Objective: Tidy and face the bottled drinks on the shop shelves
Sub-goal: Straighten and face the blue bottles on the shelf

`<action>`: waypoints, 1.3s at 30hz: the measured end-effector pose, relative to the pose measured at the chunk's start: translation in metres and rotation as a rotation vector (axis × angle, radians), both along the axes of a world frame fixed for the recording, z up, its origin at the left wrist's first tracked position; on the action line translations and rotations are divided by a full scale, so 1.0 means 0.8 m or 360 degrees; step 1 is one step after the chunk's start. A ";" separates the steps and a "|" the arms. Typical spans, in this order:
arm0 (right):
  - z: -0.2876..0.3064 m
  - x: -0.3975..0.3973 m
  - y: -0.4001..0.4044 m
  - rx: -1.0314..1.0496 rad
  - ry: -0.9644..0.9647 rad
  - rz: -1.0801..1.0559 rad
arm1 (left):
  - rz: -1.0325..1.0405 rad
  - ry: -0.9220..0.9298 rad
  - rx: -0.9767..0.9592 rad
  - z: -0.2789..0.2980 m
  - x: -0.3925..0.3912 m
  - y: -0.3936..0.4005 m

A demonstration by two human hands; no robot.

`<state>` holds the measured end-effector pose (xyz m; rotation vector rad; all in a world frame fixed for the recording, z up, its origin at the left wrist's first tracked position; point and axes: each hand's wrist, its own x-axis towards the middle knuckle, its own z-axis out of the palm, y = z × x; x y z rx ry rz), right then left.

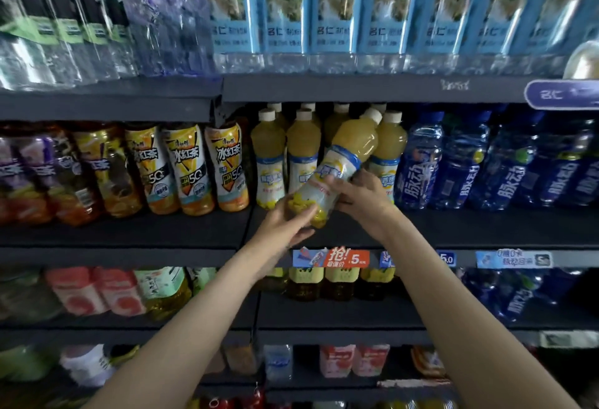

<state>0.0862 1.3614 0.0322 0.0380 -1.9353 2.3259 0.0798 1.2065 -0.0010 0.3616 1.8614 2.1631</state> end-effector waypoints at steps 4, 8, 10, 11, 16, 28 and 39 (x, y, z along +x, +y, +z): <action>0.019 0.019 -0.030 -0.0041 -0.0108 -0.0256 | 0.0323 0.0476 -0.0276 0.008 0.016 -0.032; 0.014 0.037 -0.066 -0.0374 -0.0328 -0.0318 | 0.0470 0.1280 -0.0760 0.021 0.032 -0.069; 0.010 0.044 -0.081 -0.0497 -0.0365 -0.0337 | 0.0420 0.1484 -0.0854 0.030 0.041 -0.084; 0.010 0.047 -0.088 -0.0537 -0.0369 -0.0351 | 0.0389 0.1504 -0.0830 0.031 0.043 -0.093; 0.023 0.064 -0.108 -0.0774 -0.0343 -0.0269 | 0.0137 0.0919 -0.0405 0.043 0.055 -0.125; 0.037 0.074 -0.139 -0.0322 -0.0281 -0.0192 | 0.0118 0.1775 -0.0849 0.037 0.054 -0.155; 0.021 0.077 -0.109 0.0053 0.0170 -0.0119 | -0.0365 0.0265 -0.0289 0.023 0.036 -0.121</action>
